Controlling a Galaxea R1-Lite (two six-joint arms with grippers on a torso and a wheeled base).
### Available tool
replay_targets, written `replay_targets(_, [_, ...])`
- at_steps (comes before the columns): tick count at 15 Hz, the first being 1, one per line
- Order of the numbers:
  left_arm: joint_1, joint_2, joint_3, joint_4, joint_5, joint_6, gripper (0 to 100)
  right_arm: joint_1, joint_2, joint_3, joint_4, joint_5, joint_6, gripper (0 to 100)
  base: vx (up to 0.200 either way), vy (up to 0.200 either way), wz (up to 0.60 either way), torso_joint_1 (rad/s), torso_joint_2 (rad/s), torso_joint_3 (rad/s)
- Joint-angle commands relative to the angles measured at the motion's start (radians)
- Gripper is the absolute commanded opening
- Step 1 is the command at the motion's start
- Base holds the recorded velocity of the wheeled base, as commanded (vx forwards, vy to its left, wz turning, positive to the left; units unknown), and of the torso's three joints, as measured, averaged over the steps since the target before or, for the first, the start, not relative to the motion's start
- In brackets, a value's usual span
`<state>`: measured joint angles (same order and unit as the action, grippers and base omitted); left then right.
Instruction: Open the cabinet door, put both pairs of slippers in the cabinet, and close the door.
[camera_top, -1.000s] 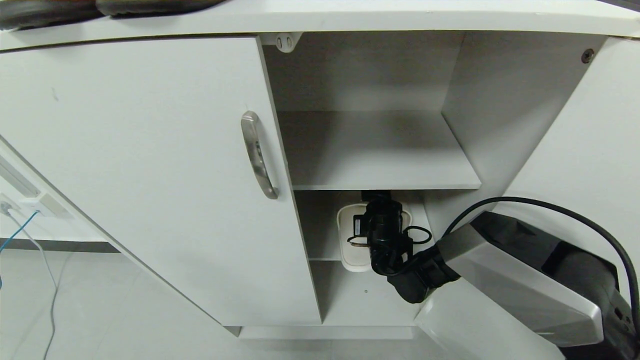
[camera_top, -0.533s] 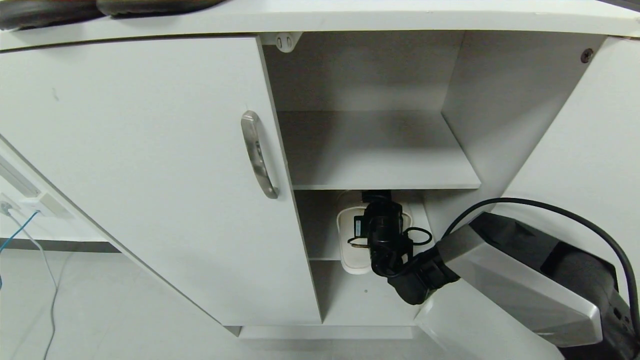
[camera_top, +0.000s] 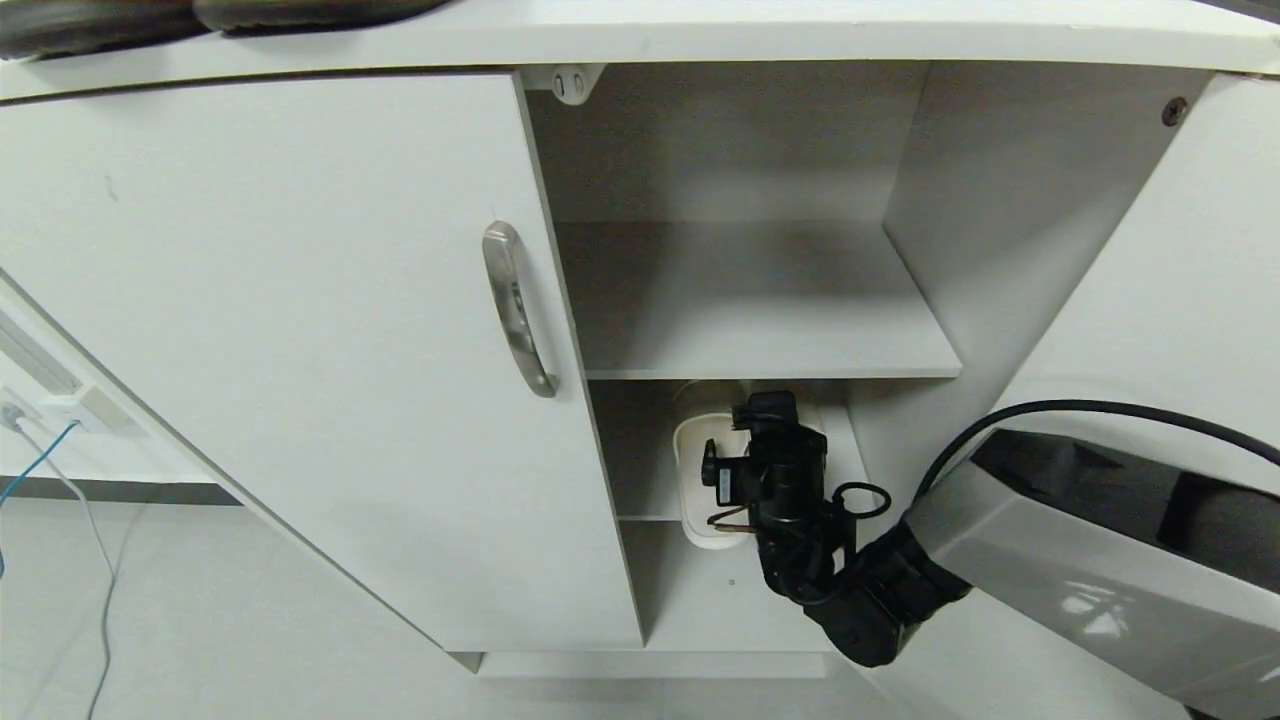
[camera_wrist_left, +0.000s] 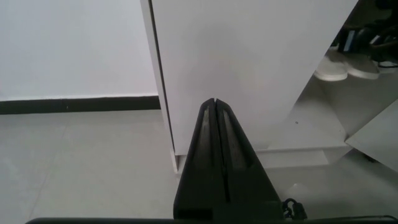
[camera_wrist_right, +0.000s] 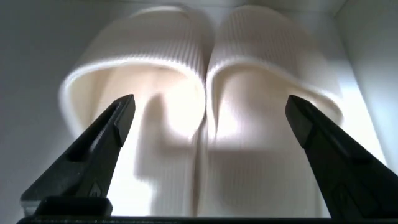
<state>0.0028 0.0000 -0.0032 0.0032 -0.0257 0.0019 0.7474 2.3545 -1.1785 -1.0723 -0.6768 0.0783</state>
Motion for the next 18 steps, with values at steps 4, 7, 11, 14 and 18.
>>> replay_targets(4, [0.0, 0.0, 0.0, 0.0, 0.0, 0.0, 0, 0.115, -0.23, 0.327, -0.098, -0.041, 0.0, 100, 0.0, 0.0, 0.0, 0.0, 0.0, 0.0])
replay_targets(7, [0.0, 0.0, 0.0, 0.0, 0.0, 0.0, 0, 0.135, -0.284, 0.392, -0.11, -0.044, 0.001, 100, -0.067, 0.0, 0.0, 0.001, 0.0, 0.002])
replay_targets(11, [0.0, 0.002, 0.0, 0.0, 0.0, -0.002, 0, 0.148, -0.285, 0.412, -0.11, -0.044, 0.001, 100, -0.2, 0.0, 0.0, 0.004, 0.0, 0.001])
replay_targets(14, [0.0, 0.002, 0.0, 0.0, 0.0, -0.002, 0, 0.148, -0.287, 0.418, -0.11, -0.044, 0.0, 100, -0.2, 0.0, 0.0, -0.001, 0.0, 0.004])
replay_targets(18, [0.0, 0.0, 0.0, 0.0, 0.0, 0.0, 0, 0.147, -0.287, 0.419, -0.11, -0.044, -0.002, 100, -0.05, 0.0, 0.0, 0.001, 0.0, 0.002])
